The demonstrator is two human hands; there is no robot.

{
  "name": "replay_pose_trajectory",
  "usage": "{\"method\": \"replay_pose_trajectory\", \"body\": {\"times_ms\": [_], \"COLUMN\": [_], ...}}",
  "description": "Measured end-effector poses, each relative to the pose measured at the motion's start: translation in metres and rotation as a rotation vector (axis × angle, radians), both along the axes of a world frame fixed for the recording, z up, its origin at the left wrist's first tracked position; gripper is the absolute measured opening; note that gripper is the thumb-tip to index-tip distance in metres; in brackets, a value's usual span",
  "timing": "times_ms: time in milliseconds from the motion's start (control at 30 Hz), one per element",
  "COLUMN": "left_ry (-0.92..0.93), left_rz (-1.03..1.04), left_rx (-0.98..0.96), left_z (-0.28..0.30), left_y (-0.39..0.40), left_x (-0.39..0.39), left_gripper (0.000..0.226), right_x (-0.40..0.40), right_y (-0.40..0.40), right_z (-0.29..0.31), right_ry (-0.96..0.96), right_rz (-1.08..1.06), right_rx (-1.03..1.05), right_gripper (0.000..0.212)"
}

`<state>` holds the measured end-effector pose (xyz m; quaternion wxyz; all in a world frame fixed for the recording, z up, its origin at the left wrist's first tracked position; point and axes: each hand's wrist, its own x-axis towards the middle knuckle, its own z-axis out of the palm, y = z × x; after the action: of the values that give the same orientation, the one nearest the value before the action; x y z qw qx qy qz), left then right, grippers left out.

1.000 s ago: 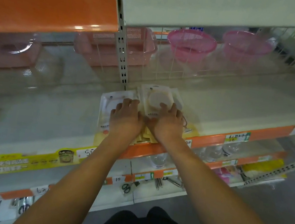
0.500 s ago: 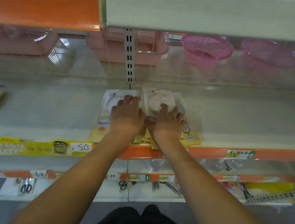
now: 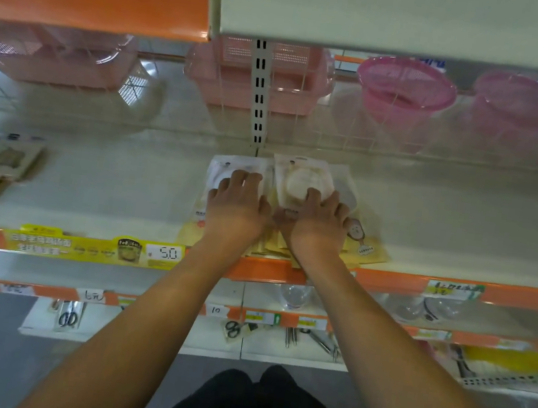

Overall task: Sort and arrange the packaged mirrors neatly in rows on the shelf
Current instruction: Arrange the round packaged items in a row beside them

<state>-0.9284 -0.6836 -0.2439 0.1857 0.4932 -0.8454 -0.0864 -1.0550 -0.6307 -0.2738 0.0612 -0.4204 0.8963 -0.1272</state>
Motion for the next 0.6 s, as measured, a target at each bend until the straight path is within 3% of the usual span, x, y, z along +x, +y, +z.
{"method": "replay_pose_trajectory", "body": {"times_ms": [133, 333, 600], "left_ry": [-0.034, 0.013, 0.025], "left_rz": [-0.009, 0.033, 0.101], "left_rx": [0.008, 0.012, -0.018], "left_z": [0.0, 0.0, -0.005], "left_y": [-0.011, -0.025, -0.034], "left_x": [0.015, 0.053, 0.088], "left_gripper": [0.042, 0.038, 0.038], "right_x": [0.016, 0.057, 0.09], "right_y": [-0.003, -0.013, -0.027], "right_z": [0.009, 0.008, 0.007], "right_ry": [0.013, 0.058, 0.022], "right_rz": [-0.023, 0.081, 0.13], "right_rx": [0.013, -0.294, -0.346], "right_gripper": [0.081, 0.063, 0.064]}}
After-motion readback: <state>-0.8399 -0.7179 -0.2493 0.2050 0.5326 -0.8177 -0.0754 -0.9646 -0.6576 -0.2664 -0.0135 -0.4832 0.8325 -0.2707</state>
